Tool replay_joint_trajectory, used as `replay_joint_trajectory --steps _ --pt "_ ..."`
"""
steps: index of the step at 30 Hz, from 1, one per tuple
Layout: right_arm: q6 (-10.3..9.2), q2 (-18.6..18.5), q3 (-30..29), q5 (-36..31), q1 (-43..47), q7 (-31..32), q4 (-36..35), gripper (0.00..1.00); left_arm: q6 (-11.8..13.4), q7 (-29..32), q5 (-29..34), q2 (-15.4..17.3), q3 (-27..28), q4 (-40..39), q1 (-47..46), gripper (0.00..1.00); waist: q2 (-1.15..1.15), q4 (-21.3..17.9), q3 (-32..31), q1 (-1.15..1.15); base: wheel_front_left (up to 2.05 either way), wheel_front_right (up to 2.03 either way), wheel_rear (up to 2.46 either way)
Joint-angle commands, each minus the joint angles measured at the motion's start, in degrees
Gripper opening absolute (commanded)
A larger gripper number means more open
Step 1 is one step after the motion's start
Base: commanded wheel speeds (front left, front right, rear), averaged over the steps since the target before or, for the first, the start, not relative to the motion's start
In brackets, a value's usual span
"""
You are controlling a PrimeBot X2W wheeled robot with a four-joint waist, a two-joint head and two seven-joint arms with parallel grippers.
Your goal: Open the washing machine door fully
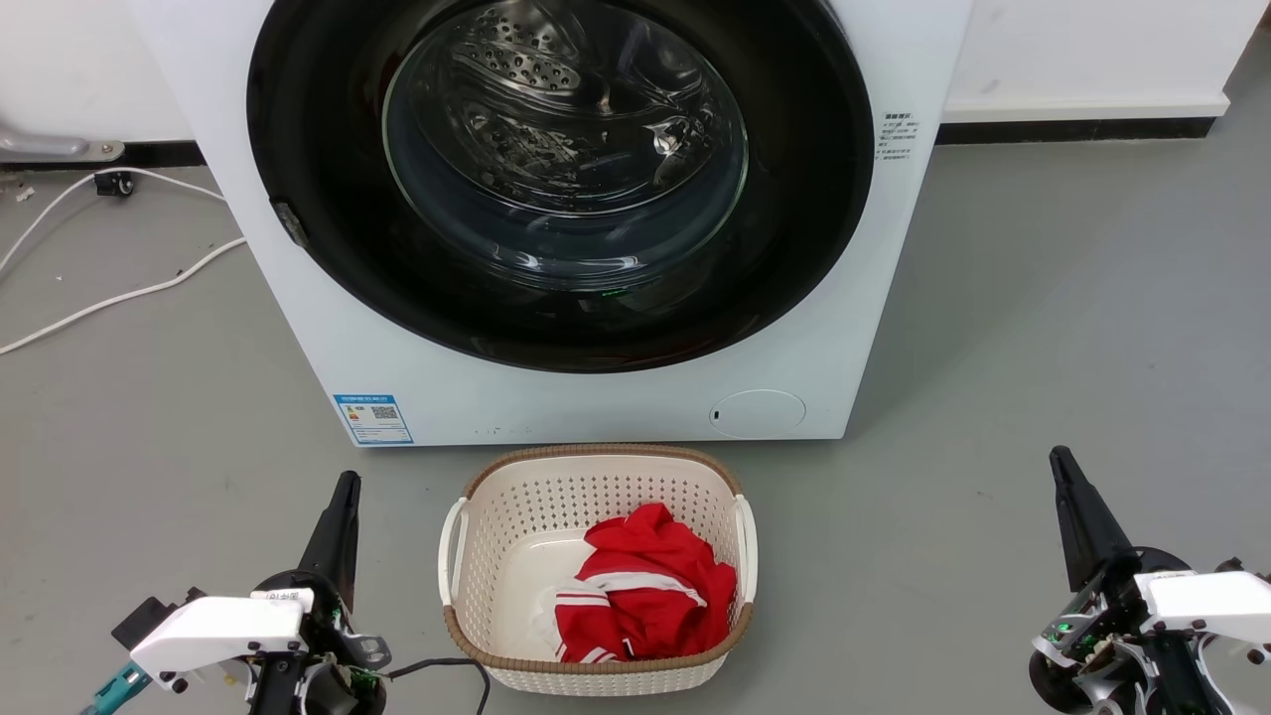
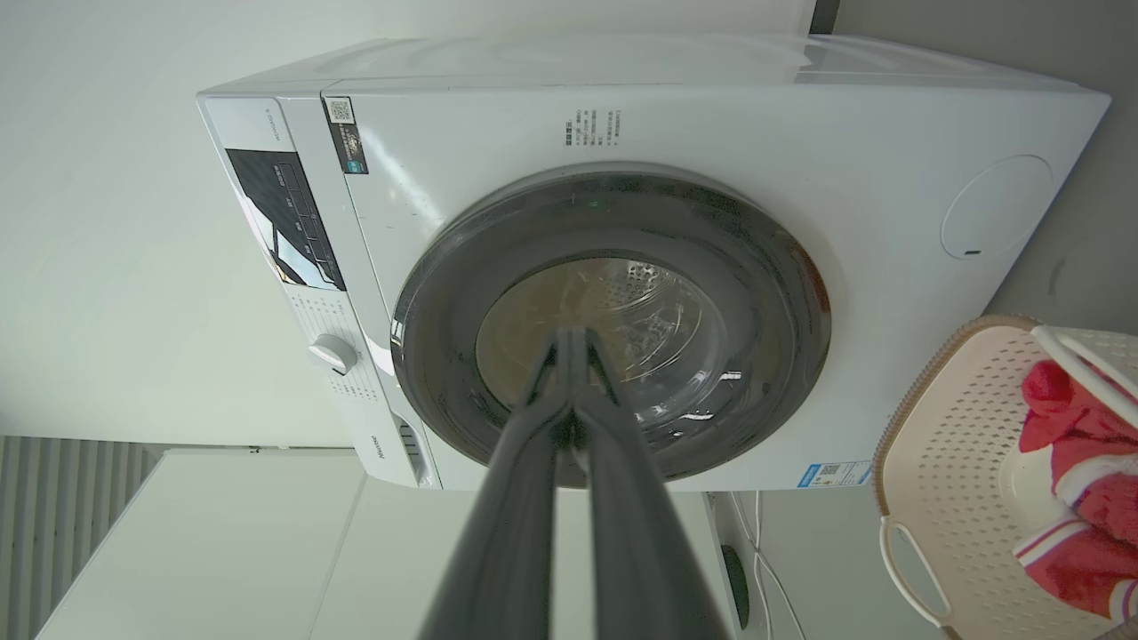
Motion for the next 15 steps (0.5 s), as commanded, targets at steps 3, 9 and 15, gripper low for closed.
replay_joint_trajectory --steps 3,9,15 --pt "0.02 0.2 -0.2 -0.2 -0.8 0.1 0.1 0.0 -0.2 0.1 0.3 -0.1 0.2 0.1 -0.5 0.0 0.0 0.0 0.0 0.0 0.0 0.0 0.0" --pt "0.02 0.2 -0.2 -0.3 -0.9 0.2 0.1 0.0 -0.2 0.3 0.4 -0.2 0.3 0.1 -0.5 0.0 0.0 0.0 0.0 0.0 0.0 0.0 0.0" --pt "0.02 0.3 -0.3 -0.4 -0.9 0.3 0.1 0.0 -0.2 0.4 0.5 -0.2 0.4 0.1 -0.5 0.0 0.0 0.0 0.0 0.0 0.0 0.0 0.0"
